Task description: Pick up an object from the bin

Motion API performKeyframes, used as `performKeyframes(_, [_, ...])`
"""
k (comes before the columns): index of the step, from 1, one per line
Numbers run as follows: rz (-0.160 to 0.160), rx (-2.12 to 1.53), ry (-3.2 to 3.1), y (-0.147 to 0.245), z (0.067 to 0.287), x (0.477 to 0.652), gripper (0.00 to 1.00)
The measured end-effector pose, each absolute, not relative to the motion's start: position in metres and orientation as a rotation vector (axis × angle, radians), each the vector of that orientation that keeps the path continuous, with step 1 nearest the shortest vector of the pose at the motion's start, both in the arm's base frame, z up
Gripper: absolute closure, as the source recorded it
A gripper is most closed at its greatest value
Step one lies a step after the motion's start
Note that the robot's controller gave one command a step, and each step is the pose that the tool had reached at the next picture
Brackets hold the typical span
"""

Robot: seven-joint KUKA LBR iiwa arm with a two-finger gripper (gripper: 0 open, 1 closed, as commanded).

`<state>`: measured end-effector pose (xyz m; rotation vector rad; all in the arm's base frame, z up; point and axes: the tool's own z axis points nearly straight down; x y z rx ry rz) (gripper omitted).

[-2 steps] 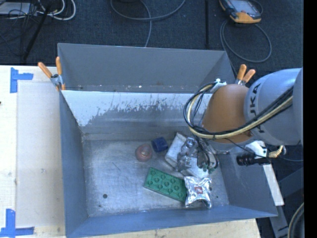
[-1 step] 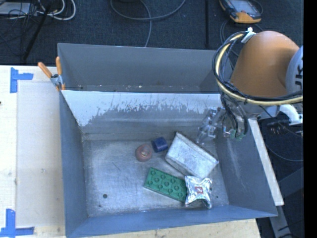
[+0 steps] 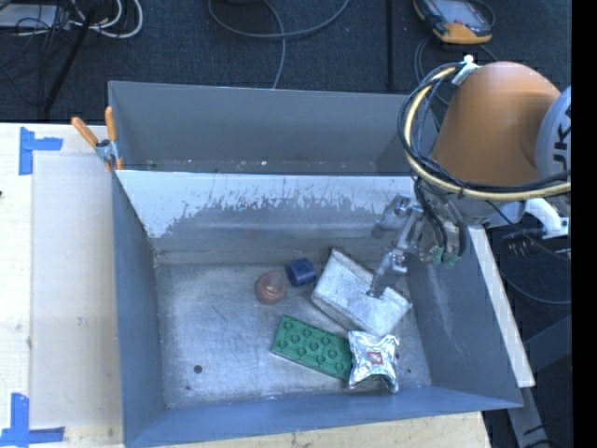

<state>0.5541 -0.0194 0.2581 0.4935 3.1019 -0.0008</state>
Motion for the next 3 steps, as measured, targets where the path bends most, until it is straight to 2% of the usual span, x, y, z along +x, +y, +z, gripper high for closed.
performKeyframes(1, [0.001,0.067,3.134,-0.032,0.113,0.54,0.0])
performKeyframes(2, [0.002,0.094,3.11,-0.032,0.106,0.534,0.0])
performKeyframes(3, [0.007,0.115,3.122,-0.073,0.102,0.522,0.0])
